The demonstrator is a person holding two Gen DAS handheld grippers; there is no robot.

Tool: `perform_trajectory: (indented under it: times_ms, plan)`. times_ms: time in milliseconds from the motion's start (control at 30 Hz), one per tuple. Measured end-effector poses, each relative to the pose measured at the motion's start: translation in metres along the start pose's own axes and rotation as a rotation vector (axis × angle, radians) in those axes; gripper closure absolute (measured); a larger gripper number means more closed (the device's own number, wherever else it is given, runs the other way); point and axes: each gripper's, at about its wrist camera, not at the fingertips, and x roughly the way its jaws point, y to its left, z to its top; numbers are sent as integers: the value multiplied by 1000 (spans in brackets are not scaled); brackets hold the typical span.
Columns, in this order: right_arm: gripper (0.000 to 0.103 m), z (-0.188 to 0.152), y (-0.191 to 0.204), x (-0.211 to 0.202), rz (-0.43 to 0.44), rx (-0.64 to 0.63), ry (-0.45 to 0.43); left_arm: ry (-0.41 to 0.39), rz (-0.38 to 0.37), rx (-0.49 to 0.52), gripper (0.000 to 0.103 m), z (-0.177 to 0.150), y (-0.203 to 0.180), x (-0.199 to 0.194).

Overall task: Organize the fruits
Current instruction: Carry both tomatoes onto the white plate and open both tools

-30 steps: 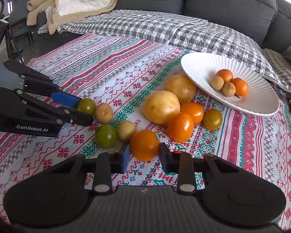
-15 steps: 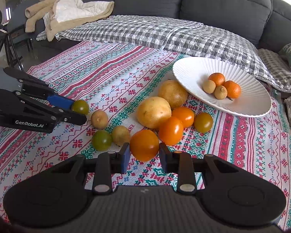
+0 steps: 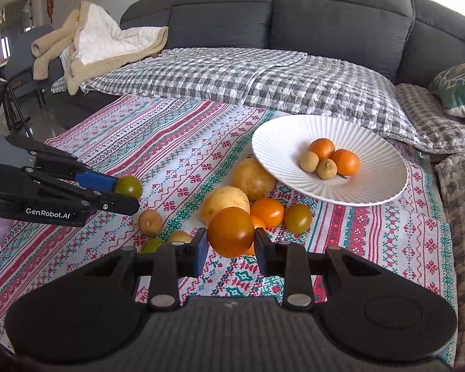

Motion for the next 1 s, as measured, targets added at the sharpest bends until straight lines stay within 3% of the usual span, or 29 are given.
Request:
perform_trajectory:
  times_ms: [500,1000]
  plan:
    - [74,16,-36,-13,-63,89,-74,-45,-52,6,88,34,-31,14]
    - [74,23,-60,-5,-104,137,-71,-36,-63,47,88,74,-63,53]
